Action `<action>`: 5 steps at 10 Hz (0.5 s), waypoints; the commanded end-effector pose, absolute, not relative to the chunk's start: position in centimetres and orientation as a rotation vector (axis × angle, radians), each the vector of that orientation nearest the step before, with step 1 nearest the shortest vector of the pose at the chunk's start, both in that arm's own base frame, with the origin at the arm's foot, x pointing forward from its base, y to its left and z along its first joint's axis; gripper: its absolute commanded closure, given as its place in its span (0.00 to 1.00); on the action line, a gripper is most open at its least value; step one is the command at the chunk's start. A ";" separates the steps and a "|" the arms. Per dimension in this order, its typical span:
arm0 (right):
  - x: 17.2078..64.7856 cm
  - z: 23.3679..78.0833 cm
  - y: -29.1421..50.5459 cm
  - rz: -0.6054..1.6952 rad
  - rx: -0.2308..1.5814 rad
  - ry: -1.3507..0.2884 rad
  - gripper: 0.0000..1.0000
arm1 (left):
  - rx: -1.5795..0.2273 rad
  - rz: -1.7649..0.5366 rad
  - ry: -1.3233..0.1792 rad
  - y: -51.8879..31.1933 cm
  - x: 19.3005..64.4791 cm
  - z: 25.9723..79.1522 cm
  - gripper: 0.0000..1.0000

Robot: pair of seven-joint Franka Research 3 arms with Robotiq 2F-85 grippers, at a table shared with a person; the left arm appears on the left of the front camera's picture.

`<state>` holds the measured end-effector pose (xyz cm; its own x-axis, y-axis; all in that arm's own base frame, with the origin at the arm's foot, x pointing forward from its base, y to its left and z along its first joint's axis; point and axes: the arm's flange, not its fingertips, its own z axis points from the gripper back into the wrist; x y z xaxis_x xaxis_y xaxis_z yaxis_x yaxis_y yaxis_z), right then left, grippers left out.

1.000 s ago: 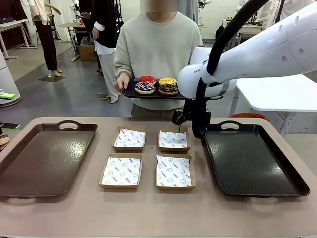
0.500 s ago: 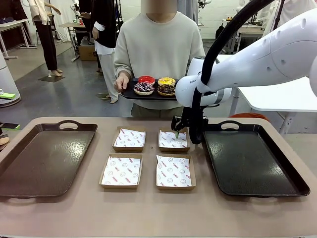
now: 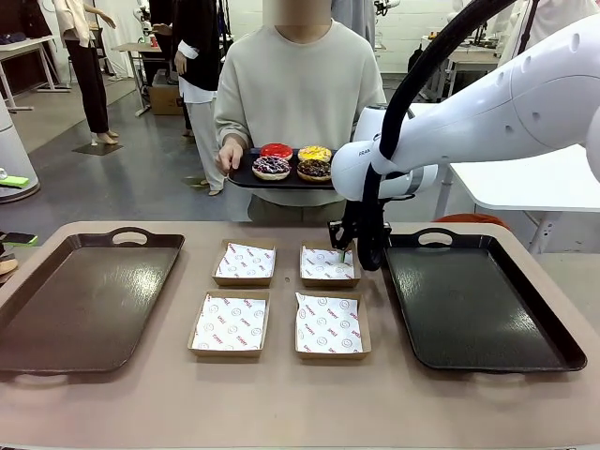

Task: Individually package the donuts and arrange them on the tray.
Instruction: Pick up one Paper togo box.

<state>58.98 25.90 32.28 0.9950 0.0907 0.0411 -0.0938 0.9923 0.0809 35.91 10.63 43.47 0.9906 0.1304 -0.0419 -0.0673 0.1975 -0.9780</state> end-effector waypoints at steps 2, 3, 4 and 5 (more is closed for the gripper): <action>59.1 32.5 25.9 0.073 0.076 -0.057 0.98 | -1.377 0.137 -0.058 10.7 35.8 43.7 0.00; 59.1 32.5 25.9 0.071 0.074 -0.058 1.00 | -1.377 0.137 -0.058 10.7 35.8 43.7 0.00; 59.1 32.4 25.8 0.064 0.075 -0.056 1.00 | -1.377 0.137 -0.058 10.7 35.8 43.7 0.00; 59.1 32.6 25.7 0.045 0.082 -0.047 1.00 | -1.377 0.137 -0.058 10.7 35.8 43.7 0.00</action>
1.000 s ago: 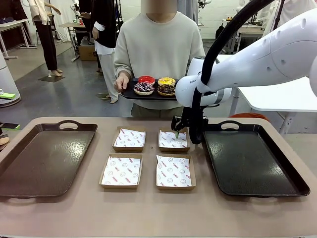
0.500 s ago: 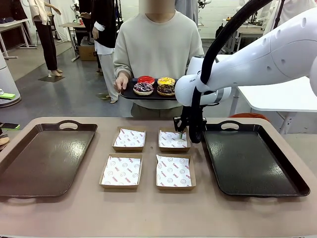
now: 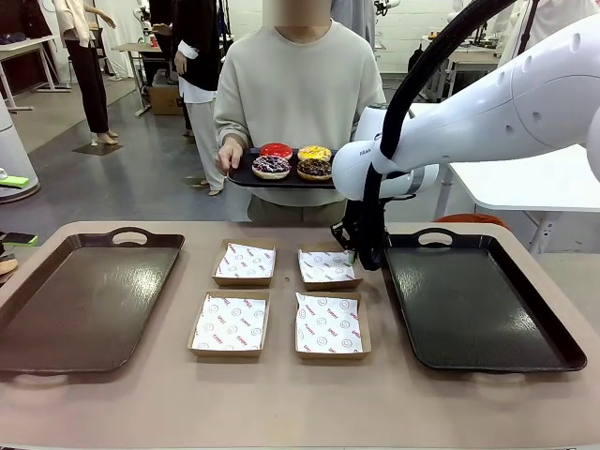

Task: Individually package the donuts and arrange them on the tray.
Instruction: Pick up one Paper togo box.

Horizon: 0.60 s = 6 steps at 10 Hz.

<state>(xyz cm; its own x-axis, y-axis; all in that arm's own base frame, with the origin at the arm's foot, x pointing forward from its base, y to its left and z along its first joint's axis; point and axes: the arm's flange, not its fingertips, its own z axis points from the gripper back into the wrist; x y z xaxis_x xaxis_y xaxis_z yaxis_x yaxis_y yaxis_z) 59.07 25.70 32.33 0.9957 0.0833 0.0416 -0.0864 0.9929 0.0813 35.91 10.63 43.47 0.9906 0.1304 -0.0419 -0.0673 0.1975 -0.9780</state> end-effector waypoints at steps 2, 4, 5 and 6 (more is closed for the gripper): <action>58.6 33.6 25.4 -0.006 0.083 -0.050 1.00 | -1.377 0.137 -0.058 10.7 35.8 43.7 0.00; 56.7 37.5 25.2 -0.042 0.086 -0.001 1.00 | -1.377 0.137 -0.058 10.7 35.8 43.7 0.00; 55.7 40.5 24.8 -0.074 0.077 -0.004 1.00 | -1.377 0.137 -0.058 10.7 35.8 43.7 0.00; 54.6 43.6 24.4 -0.082 0.080 -0.024 1.00 | -1.377 0.137 -0.058 10.7 35.8 43.7 0.00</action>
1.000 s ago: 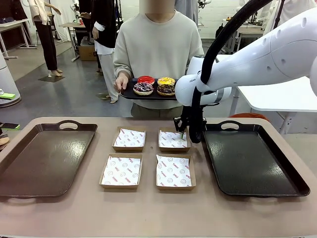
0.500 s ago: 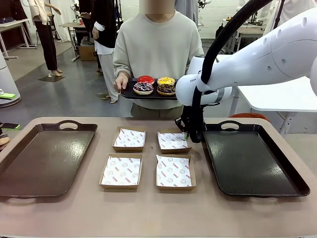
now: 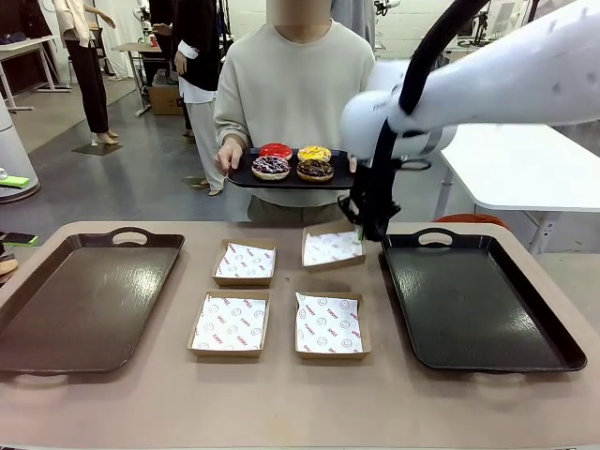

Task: Individually package the donuts and arrange them on the tray.
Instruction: Pick up one Paper togo box, then place the picked Paper togo box on the Handle tray while simultaneously picking up another Paper togo box from the table with the other hand.

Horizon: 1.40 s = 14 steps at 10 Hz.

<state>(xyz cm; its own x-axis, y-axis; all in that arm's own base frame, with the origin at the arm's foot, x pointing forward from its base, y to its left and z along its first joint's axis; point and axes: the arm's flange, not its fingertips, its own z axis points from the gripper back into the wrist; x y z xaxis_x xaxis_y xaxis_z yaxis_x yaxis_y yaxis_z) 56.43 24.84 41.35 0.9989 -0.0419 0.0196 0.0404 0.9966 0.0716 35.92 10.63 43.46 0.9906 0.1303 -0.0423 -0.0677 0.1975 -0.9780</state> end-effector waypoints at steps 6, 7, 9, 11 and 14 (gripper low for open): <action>53.8 52.7 24.2 -0.097 0.020 -0.025 1.00 | -1.377 0.137 -0.058 10.7 35.8 43.7 0.00; 54.4 52.8 24.1 -0.097 0.014 -0.015 1.00 | -1.377 0.137 -0.058 10.7 35.8 43.7 0.00; 53.1 52.7 23.6 -0.071 0.042 -0.023 1.00 | -1.377 0.137 -0.058 10.7 35.8 43.7 0.00; 53.1 52.7 23.6 -0.071 0.042 -0.023 1.00 | -1.377 0.137 -0.058 10.7 35.8 43.7 0.00; 53.1 52.7 23.6 -0.071 0.042 -0.023 1.00 | -1.377 0.137 -0.058 10.7 35.8 43.7 0.00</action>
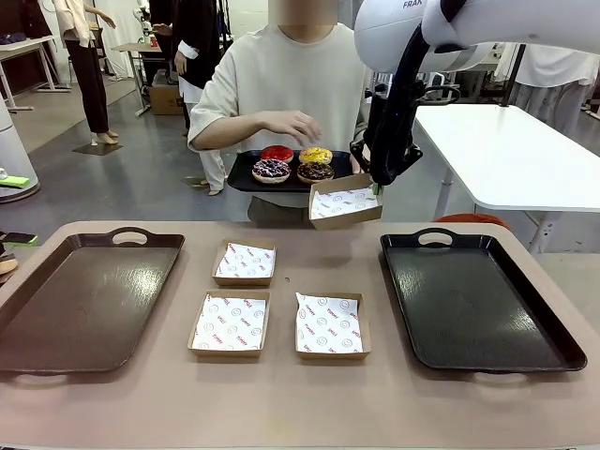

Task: Individually package the donuts and arrange them on the tray.
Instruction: Place the picked Paper togo box on the Handle tray while simultaneously picking up another Paper togo box from the table with the other hand.

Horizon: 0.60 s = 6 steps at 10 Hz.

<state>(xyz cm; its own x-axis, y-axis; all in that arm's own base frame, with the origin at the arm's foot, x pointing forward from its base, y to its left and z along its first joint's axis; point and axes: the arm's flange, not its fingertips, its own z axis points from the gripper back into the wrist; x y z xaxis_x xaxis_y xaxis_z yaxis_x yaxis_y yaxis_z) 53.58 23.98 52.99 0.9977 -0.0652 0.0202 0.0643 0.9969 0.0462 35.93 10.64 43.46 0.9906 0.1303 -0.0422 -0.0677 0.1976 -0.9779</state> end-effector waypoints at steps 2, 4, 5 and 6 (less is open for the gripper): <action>53.1 52.7 23.6 -0.071 0.042 -0.023 1.00 | -1.377 0.137 -0.058 10.7 35.8 43.7 0.00; 53.1 52.7 23.6 -0.071 0.042 -0.023 1.00 | -1.377 0.137 -0.058 10.7 35.8 43.7 0.00; 53.1 52.7 23.6 -0.071 0.042 -0.023 1.00 | -1.377 0.137 -0.058 10.7 35.8 43.7 0.00; 53.1 52.7 23.6 -0.071 0.042 -0.023 1.00 | -1.377 0.137 -0.058 10.7 35.8 43.7 0.00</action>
